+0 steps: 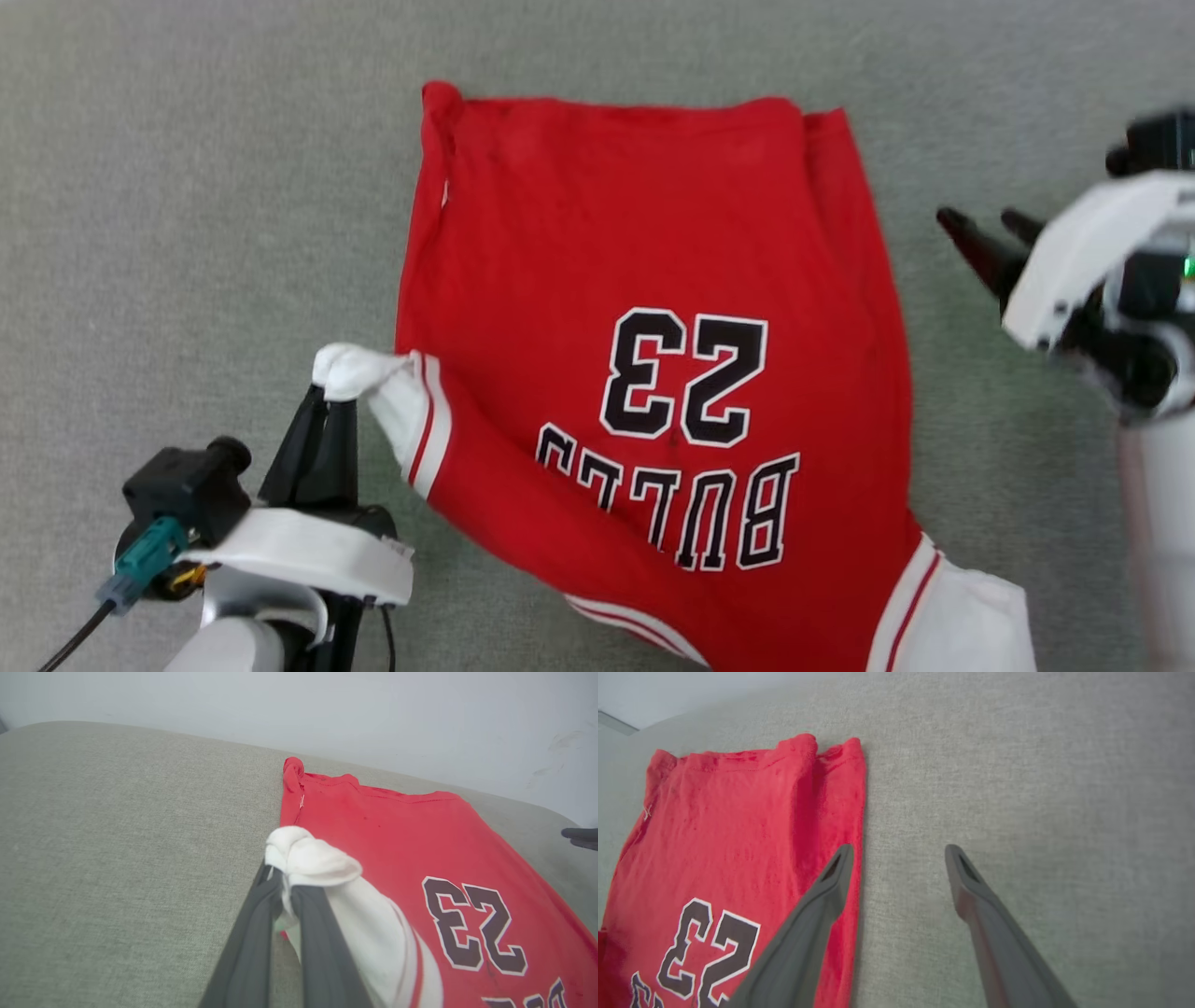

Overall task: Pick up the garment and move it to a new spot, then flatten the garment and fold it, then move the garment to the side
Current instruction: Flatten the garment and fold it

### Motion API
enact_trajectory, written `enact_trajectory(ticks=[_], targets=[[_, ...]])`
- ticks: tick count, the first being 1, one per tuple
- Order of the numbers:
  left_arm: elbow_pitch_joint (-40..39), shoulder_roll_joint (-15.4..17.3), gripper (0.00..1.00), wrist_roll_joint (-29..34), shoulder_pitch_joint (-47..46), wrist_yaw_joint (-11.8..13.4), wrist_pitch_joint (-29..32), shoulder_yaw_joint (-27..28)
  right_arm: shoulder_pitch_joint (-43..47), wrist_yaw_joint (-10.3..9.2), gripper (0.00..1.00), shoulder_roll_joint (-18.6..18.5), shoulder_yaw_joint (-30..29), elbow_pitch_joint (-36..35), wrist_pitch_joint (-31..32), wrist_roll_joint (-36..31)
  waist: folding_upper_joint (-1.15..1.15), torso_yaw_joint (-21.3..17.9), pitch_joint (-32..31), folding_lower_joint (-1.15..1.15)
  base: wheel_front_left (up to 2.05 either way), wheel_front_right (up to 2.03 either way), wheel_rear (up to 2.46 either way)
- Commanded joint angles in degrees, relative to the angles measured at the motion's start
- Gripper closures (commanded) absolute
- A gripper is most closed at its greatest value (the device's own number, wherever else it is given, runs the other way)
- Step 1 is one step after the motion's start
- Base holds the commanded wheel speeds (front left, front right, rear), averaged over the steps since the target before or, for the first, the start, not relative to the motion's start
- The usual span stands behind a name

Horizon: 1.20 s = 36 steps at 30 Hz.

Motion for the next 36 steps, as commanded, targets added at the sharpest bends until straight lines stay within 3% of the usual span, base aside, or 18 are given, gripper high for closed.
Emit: enact_trajectory(ticks=[1,4,10,17,18,19,20,24,29,36], targets=[[-0.4,-0.2,1.0,0.5,-1.1,0.0,0.0,-0.3,-2.5,-0.02,0.0,-0.2,0.3,1.1,1.1,-0.1,0.0,2.0,3.4,-0.01,0.0,0.0,0.0],[-1.4,-0.8,1.0,1.5,-3.0,-0.1,-0.6,-0.7,-9.9,-0.02,0.0,-0.1,1.3,6.3,6.2,-0.7,0.0,3.0,5.9,-0.01,0.0,0.0,0.0],[-2.1,-2.7,1.0,2.4,-5.8,-1.0,-2.0,-2.0,-20.3,-0.02,0.0,-0.1,3.5,13.9,9.8,-2.8,0.0,5.3,10.3,-0.01,0.0,0.0,0.0],[-1.0,-3.8,1.0,2.6,-7.6,-2.1,-2.7,-2.8,-23.2,-0.06,0.03,0.7,4.1,25.8,16.8,-5.6,0.0,7.0,11.9,-0.01,0.0,0.0,0.0],[-0.8,-3.9,1.0,2.5,-7.6,-2.1,-2.8,-2.9,-23.1,-0.05,0.32,0.9,4.2,27.1,17.7,-6.1,0.0,7.1,11.9,-0.01,0.0,0.0,0.0],[-0.6,-4.0,1.0,2.5,-7.7,-2.2,-2.9,-2.9,-23.1,-0.05,0.79,1.2,4.3,27.9,18.1,-6.3,0.0,7.2,11.8,-0.01,0.0,0.0,0.0],[-0.4,-4.1,1.0,2.4,-7.7,-2.2,-3.1,-3.0,-23.5,-0.05,1.0,1.4,4.4,28.4,17.9,-6.5,0.0,7.3,11.7,-0.01,0.0,0.0,0.0],[0.9,-4.5,1.0,1.9,-7.0,-2.5,-3.2,-3.2,-24.9,-0.02,1.0,-0.1,5.6,27.1,15.2,-7.2,0.0,7.3,10.1,-0.01,0.0,0.0,0.0],[3.1,-4.1,1.0,0.9,-5.2,-2.5,-2.7,-3.3,-25.3,-0.05,1.0,-5.0,8.0,22.0,10.8,-6.8,0.0,6.2,5.5,-0.01,0.0,0.0,0.0],[6.0,-2.8,1.0,-0.5,-1.1,-1.7,-1.6,-3.2,-13.5,-0.05,1.0,-11.3,6.9,12.8,9.6,-3.1,0.0,2.8,-3.3,-0.01,0.0,0.0,0.0]])
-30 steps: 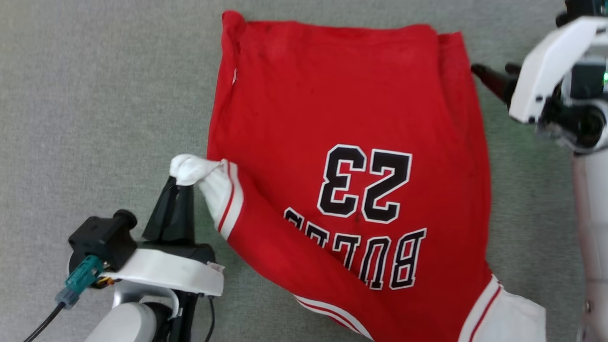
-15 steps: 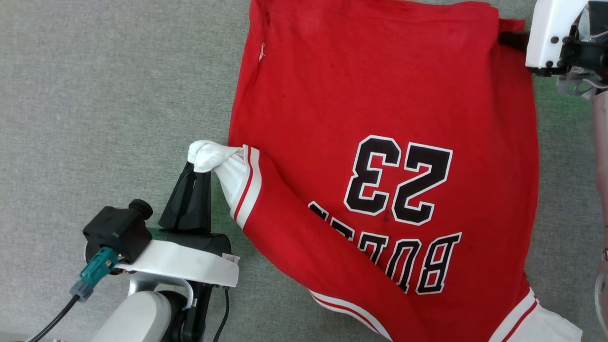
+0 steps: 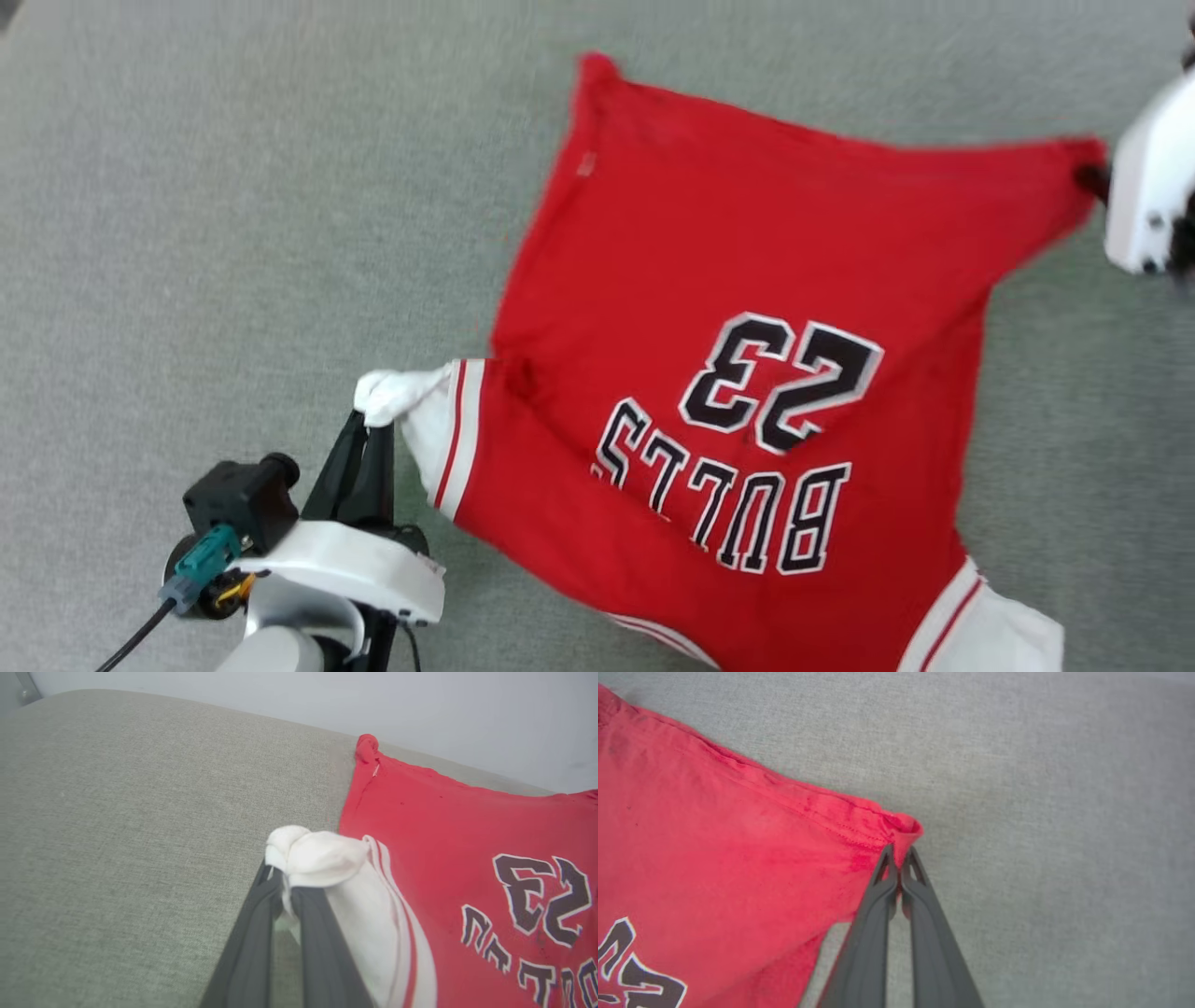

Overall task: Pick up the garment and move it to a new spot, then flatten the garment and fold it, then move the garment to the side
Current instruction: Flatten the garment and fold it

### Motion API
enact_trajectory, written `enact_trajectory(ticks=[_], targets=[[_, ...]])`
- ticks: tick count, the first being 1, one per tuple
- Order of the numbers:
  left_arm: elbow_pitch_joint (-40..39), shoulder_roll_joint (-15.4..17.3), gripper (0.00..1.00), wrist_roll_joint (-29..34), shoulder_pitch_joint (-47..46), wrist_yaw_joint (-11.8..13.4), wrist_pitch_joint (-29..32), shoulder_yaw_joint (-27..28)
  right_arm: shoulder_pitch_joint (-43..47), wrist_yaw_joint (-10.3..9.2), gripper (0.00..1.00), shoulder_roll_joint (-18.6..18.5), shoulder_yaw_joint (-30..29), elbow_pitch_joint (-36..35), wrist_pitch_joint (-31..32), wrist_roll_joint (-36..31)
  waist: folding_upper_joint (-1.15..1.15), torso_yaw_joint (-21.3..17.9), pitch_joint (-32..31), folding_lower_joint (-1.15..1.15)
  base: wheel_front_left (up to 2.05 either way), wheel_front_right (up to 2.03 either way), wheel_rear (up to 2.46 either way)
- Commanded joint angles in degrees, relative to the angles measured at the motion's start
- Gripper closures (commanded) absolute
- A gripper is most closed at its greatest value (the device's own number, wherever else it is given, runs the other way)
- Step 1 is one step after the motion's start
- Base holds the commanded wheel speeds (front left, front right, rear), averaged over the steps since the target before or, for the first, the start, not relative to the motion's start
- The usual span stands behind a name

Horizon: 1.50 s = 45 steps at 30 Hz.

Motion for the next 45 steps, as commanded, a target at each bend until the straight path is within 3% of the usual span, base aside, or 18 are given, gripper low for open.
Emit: enact_trajectory(ticks=[1,5,8,13,15,16,17,19,20,21,22,24,30,33,38,45], targets=[[0.4,0.4,1.0,-0.4,1.3,0.4,0.2,0.1,3.6,-0.08,1.0,-1.0,-0.8,-1.8,0.2,0.7,0.0,-2.8,-4.9,-0.01,0.0,0.0,0.0],[1.2,1.1,1.0,-1.3,4.1,1.3,1.1,0.3,16.7,-0.08,1.0,-2.7,-5.2,-9.3,1.5,1.2,0.0,-5.1,-9.4,-0.01,0.0,0.0,0.0],[2.2,1.9,1.0,-2.0,6.1,1.5,1.9,0.3,28.0,-0.07,1.0,-1.0,-9.2,-15.4,3.4,0.8,0.0,-6.6,-12.4,-0.01,0.0,0.0,0.0],[3.1,2.7,1.0,-2.7,8.5,2.0,3.1,-0.2,46.6,-0.07,1.0,5.1,-16.0,-24.5,7.2,0.8,0.0,-8.4,-15.9,-0.01,0.0,0.0,0.0],[3.2,2.9,1.0,-2.8,8.9,2.1,3.2,-0.2,49.5,-0.07,1.0,6.6,-17.0,-25.9,7.8,0.9,0.0,-8.7,-16.4,-0.01,0.0,0.0,0.0],[3.2,3.1,1.0,-2.9,9.6,2.3,3.5,-0.4,54.8,-0.07,1.0,9.9,-18.5,-28.2,8.9,0.6,0.0,-9.0,-17.2,-0.01,0.0,0.0,0.0],[3.2,3.1,1.0,-2.9,9.6,2.3,3.5,-0.4,54.8,-0.07,1.0,9.9,-18.5,-28.2,8.9,0.6,0.0,-9.0,-17.2,-0.01,0.0,0.0,0.0],[3.3,3.2,1.0,-3.2,10.2,2.4,3.9,-0.6,60.1,-0.07,1.0,13.9,-20.2,-30.7,9.7,0.5,0.0,-9.3,-17.9,-0.01,0.0,0.0,0.0],[3.3,3.2,1.0,-3.3,10.2,2.5,4.0,-0.6,60.7,-0.07,0.88,14.8,-20.9,-31.5,8.8,0.9,0.0,-9.4,-17.9,-0.01,0.0,0.0,0.0],[3.3,3.2,1.0,-3.3,10.1,2.5,4.1,-0.6,61.2,-0.07,0.33,15.5,-21.0,-32.3,7.6,1.0,0.0,-9.4,-17.9,-0.01,0.0,0.0,0.0],[3.5,3.2,1.0,-3.3,10.0,2.3,4.0,-0.6,61.5,-0.07,0.0,16.0,-21.1,-33.0,5.8,0.9,0.0,-9.4,-17.9,-0.01,0.0,0.0,0.0],[3.6,3.2,1.0,-3.4,9.7,2.1,3.9,-0.5,61.1,-0.07,0.0,16.4,-21.2,-33.7,3.4,0.8,0.0,-9.4,-17.7,-0.01,0.0,0.0,0.0],[3.0,3.0,1.0,-2.8,7.1,1.6,3.8,-0.7,53.9,-0.07,0.0,17.3,-22.4,-34.0,-15.8,-1.5,0.0,-9.0,-14.4,-0.01,0.0,0.0,0.0],[2.5,2.9,1.0,-2.2,5.1,1.3,3.8,-0.6,48.4,-0.07,0.0,17.3,-20.0,-31.9,-20.8,-0.8,0.0,-8.6,-11.5,-0.01,0.0,0.0,0.0],[2.2,2.3,1.0,-1.8,1.5,0.2,3.2,-0.5,38.2,-0.07,0.0,13.4,-12.0,-28.2,-16.4,2.1,0.0,-7.3,-6.2,-0.01,0.0,0.0,0.0],[2.4,0.8,1.0,-0.2,-4.2,-1.3,2.8,-1.8,24.4,-0.07,0.0,8.4,-2.7,-22.7,-1.7,3.6,0.0,-3.5,-0.5,-0.01,0.0,0.0,0.0]])
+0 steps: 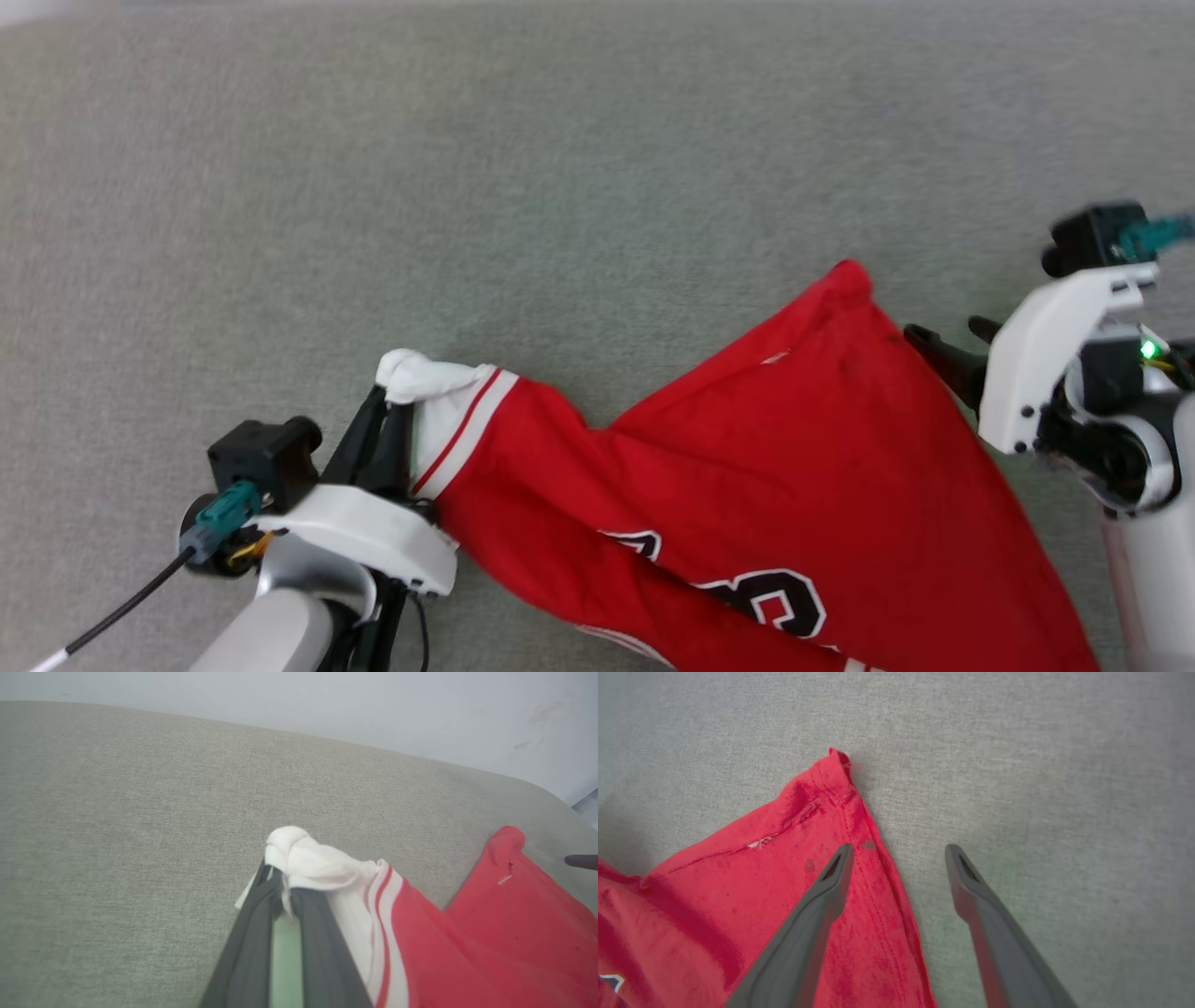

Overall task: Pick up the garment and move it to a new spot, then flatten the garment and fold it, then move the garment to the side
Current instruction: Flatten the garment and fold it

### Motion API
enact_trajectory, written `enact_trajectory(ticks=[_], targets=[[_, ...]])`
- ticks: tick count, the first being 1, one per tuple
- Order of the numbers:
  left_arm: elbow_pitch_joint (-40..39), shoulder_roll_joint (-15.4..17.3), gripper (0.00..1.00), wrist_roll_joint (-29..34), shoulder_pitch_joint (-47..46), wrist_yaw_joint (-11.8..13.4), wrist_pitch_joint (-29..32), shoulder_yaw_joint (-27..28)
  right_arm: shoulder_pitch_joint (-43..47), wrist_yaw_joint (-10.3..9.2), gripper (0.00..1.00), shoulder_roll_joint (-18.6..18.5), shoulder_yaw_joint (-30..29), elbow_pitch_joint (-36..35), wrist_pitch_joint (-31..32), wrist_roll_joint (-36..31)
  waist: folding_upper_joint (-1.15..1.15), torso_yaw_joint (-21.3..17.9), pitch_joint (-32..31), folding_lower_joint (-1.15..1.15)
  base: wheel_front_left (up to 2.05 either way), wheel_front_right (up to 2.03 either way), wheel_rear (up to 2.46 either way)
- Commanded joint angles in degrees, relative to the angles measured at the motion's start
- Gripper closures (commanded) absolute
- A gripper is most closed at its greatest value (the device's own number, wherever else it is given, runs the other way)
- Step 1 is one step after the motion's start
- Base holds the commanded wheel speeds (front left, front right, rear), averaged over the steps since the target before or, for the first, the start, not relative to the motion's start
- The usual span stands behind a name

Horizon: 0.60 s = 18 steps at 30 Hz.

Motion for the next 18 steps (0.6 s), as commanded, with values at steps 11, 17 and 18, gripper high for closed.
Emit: enact_trajectory(ticks=[11,17,18], targets=[[2.7,-2.9,1.0,0.8,-6.0,-2.4,-1.5,-1.6,-9.4,-0.04,0.0,-3.2,11.4,12.5,10.5,2.2,0.0,5.6,5.2,-0.01,0.0,0.0,0.0],[4.3,-3.9,1.0,0.0,-5.5,-2.9,-2.3,-2.0,-9.8,-0.04,1.0,-3.8,14.8,16.2,10.9,4.3,0.0,5.8,4.6,-0.01,0.0,0.0,0.0],[4.6,-3.9,1.0,-0.2,-5.2,-3.0,-2.5,-2.0,-10.3,-0.04,1.0,-3.9,14.9,15.9,10.0,4.8,0.0,5.6,4.1,-0.01,0.0,0.0,0.0]])
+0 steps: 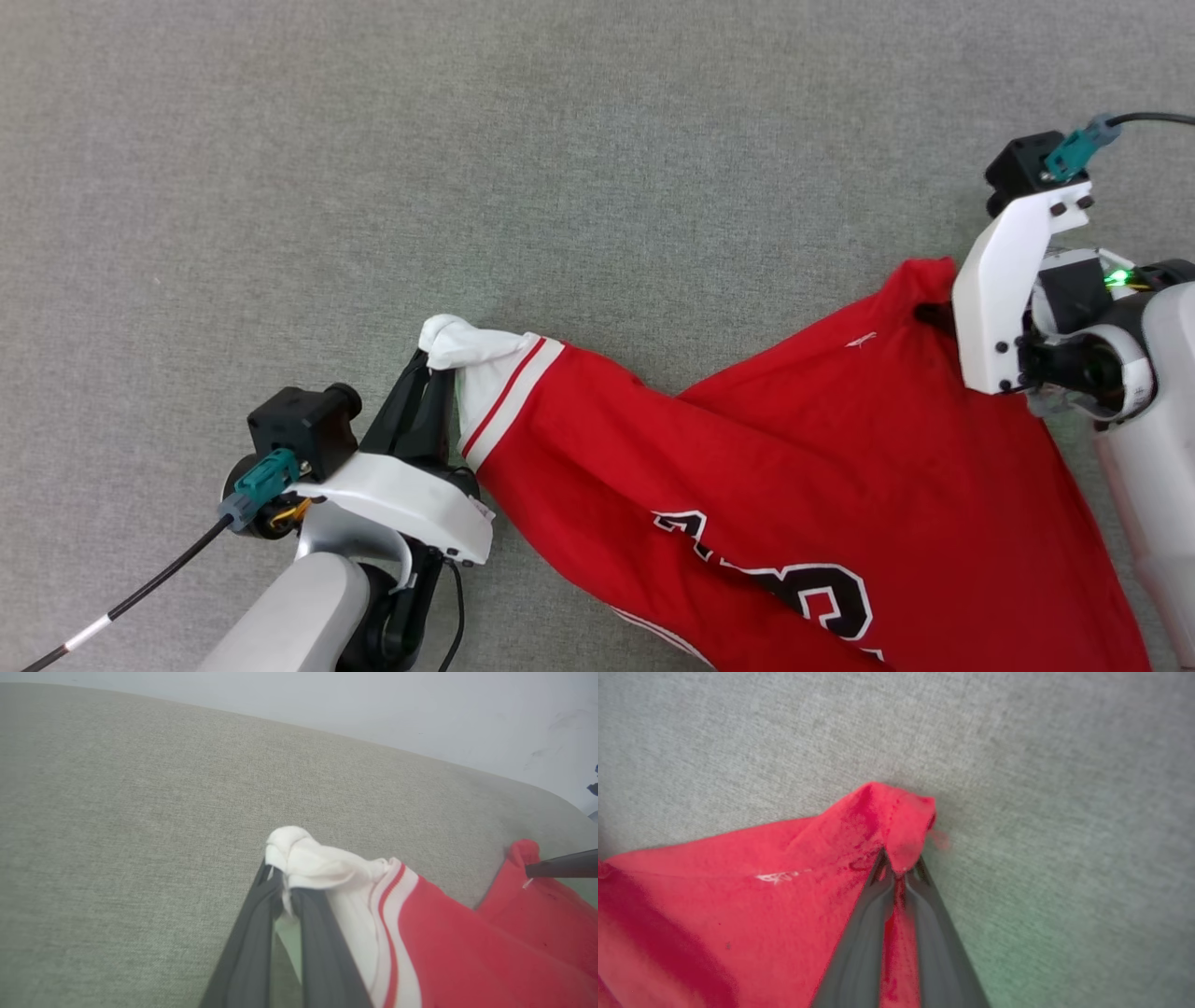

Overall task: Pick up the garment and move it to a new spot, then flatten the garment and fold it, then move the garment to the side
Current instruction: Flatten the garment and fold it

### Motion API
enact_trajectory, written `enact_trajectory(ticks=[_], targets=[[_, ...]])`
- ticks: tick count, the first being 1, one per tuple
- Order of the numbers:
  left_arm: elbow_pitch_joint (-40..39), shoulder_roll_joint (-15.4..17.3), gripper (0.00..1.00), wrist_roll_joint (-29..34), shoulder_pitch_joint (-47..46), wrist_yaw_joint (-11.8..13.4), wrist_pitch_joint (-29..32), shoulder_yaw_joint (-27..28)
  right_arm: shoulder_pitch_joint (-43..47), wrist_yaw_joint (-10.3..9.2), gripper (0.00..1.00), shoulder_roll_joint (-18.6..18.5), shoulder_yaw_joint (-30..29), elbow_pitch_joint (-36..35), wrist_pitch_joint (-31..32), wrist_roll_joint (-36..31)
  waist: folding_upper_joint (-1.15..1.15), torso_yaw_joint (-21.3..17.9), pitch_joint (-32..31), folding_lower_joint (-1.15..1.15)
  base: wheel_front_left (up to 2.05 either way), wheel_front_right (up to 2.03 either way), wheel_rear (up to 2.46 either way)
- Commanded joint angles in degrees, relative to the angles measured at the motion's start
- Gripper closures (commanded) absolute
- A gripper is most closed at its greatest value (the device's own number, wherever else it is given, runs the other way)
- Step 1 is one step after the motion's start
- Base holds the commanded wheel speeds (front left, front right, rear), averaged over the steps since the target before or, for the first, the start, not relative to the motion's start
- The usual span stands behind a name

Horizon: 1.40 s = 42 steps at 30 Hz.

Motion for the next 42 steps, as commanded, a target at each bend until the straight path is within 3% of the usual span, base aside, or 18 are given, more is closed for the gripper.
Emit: enact_trajectory(ticks=[1,6,11,17,23,31,42], targets=[[0.3,0.0,1.0,-0.1,0.5,0.0,-0.3,0.0,2.8,-0.02,1.0,1.0,1.9,2.0,-0.2,0.4,0.0,-0.4,-0.8,0.0,0.0,0.0,0.0],[1.4,1.4,1.0,-0.4,2.0,0.7,0.3,0.5,1.8,-0.04,1.0,-1.2,0.9,-0.5,-8.0,-1.3,0.0,-1.8,-4.9,0.0,0.0,0.0,0.0],[1.4,3.3,1.0,-1.3,4.0,1.9,0.5,2.0,5.9,-0.03,1.0,-0.8,-1.2,-2.6,-14.0,-3.1,0.0,-4.2,-10.6,0.0,0.0,0.0,0.0],[0.7,5.3,1.0,-2.8,5.4,1.6,1.5,3.4,12.3,-0.04,1.0,0.0,-4.3,-6.0,-17.2,-4.0,0.0,-7.1,-16.1,0.0,0.0,0.0,0.0],[1.4,5.8,1.0,-3.7,0.8,0.4,3.1,4.4,13.7,-0.04,1.0,1.5,-7.1,-7.3,-19.6,-4.9,0.0,-8.6,-17.5,0.0,0.0,0.0,0.0],[5.6,7.0,1.0,-1.6,-15.9,-2.4,5.7,5.8,4.4,-0.05,1.0,3.1,-9.1,-5.9,-23.6,-5.1,0.0,-9.4,-13.5,0.0,0.0,0.0,0.0],[16.5,6.7,1.0,3.7,-47.5,-7.0,7.3,6.7,-21.0,-0.06,1.0,2.7,-10.7,-1.3,-31.8,-10.4,0.0,-10.2,0.3,0.0,0.0,0.0,0.0]])
